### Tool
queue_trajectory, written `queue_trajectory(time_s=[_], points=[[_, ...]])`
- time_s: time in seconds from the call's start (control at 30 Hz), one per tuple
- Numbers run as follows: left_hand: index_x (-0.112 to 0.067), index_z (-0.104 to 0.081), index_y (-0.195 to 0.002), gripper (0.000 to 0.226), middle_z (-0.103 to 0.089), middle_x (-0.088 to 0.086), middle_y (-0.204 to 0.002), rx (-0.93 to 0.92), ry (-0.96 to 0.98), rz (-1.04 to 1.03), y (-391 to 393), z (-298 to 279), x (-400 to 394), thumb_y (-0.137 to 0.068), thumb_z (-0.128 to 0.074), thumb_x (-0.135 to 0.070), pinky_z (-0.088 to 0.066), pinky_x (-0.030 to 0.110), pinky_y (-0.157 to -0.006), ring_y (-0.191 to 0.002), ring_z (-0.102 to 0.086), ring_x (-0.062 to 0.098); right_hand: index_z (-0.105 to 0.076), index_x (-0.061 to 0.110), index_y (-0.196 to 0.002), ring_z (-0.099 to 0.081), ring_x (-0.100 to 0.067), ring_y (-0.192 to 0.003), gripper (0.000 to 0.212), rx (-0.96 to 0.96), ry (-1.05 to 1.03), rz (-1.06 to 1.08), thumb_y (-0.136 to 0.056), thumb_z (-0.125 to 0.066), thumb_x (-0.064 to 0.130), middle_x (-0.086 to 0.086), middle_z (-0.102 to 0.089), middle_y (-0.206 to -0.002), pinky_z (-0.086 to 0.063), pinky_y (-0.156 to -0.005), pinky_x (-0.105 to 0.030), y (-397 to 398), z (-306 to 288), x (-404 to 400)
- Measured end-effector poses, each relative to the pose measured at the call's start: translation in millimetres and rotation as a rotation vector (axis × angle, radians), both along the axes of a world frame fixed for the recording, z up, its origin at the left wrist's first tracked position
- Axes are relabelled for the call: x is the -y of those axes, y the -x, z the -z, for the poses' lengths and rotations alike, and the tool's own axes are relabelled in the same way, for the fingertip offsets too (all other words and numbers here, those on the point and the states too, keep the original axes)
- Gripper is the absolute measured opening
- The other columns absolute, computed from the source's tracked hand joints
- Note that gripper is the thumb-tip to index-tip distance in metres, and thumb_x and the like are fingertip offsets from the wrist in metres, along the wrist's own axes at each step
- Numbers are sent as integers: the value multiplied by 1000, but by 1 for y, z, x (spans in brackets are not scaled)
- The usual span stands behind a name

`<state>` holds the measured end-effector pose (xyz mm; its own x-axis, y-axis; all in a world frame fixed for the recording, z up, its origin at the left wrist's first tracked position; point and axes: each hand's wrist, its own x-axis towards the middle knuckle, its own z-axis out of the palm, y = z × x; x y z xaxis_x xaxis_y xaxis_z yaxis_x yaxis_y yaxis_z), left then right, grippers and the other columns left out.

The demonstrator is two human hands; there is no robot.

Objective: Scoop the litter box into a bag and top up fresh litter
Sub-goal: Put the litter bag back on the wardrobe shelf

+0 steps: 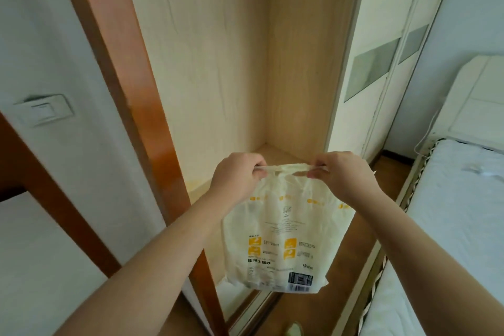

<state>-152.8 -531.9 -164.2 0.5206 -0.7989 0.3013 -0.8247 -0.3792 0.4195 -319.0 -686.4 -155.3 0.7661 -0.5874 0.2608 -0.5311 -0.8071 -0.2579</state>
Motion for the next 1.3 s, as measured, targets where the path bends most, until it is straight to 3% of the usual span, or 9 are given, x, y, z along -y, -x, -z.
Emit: queue_trajectory(time_s=[0.2, 0.3, 0.47, 0.57, 0.67, 0.87, 1.0, 1.17, 1.3], points=[[-29, -70, -82, 5, -55, -13, -67, 92, -16, 49, -44, 11, 86, -87, -68, -31, -31, 28, -60, -69, -54, 13, -62, 37, -76, -57, -7, -72, 15, -1, -63, -74, -83, -62, 50, 14, -63, -73, -46, -61, -26, -34, 16, 96], [-30, -72, -85, 4, -66, -12, -74, 85, -75, 85, -69, 9, 128, -85, -69, -32, -36, 27, -63, -73, -57, 8, -65, 33, -80, -57, -8, -72, 20, -36, -90, -109, -83, -61, 52, 13, -63, -73, -47, -63, -28, -53, 22, 143], [-30, -76, -85, 5, -73, -14, -83, -22, -202, 171, -115, 18, 179, -80, -75, -32, -46, 27, -72, -77, -62, 4, -59, 34, -75, -45, -6, -67, 20, -66, -148, -176, -82, -64, 52, 18, -45, -61, -25, -52, -14, -92, 44, 197], [-28, -76, -83, 6, -73, -13, -82, -41, -190, 147, -142, 32, 207, -78, -76, -32, -46, 26, -72, -77, -63, 5, -65, 30, -79, -47, -8, -66, 20, -59, -193, -186, -81, -66, 50, 18, -44, -58, -31, -55, -22, -119, 55, 229], [-27, -75, -81, 6, -72, -11, -78, -31, -222, 111, -173, 49, 233, -79, -75, -33, -45, 28, -71, -75, -61, 8, -65, 30, -79, -52, -12, -69, 21, -98, -237, -200, -81, -66, 50, 14, -50, -65, -37, -59, -27, -149, 68, 252], [-25, -74, -80, 6, -72, -9, -79, -1, -262, 82, -239, 77, 283, -80, -74, -31, -46, 30, -70, -76, -62, 10, -63, 27, -76, -54, -16, -67, 20, -138, -297, -184, -85, -64, 44, 8, -56, -67, -34, -52, -27, -212, 93, 286], [-21, -76, -82, 8, -73, -8, -80, -2, -243, 90, -287, 96, 309, -82, -72, -28, -48, 31, -73, -78, -64, 11, -54, 20, -59, -52, -15, -53, 36, -141, -323, -113, -86, -64, 42, 4, -50, -53, -32, -44, -26, -258, 110, 300], [-17, -75, -83, 10, -74, -5, -81, 6, -277, 127, -341, 110, 338, -83, -71, -26, -49, 32, -73, -78, -67, 14, -60, 15, -65, -49, -12, -49, 33, -192, -333, -58, -88, -62, 38, 3, -49, -52, -27, -42, -23, -309, 126, 314], [-16, -76, -81, 6, -74, -7, -76, 34, -265, 184, -380, 120, 356, -81, -74, -22, -49, 25, -69, -73, -68, 10, -61, 15, -66, -51, -15, -53, 31, -215, -329, -35, -88, -61, 36, 3, -50, -55, -32, -47, -24, -343, 134, 322]])
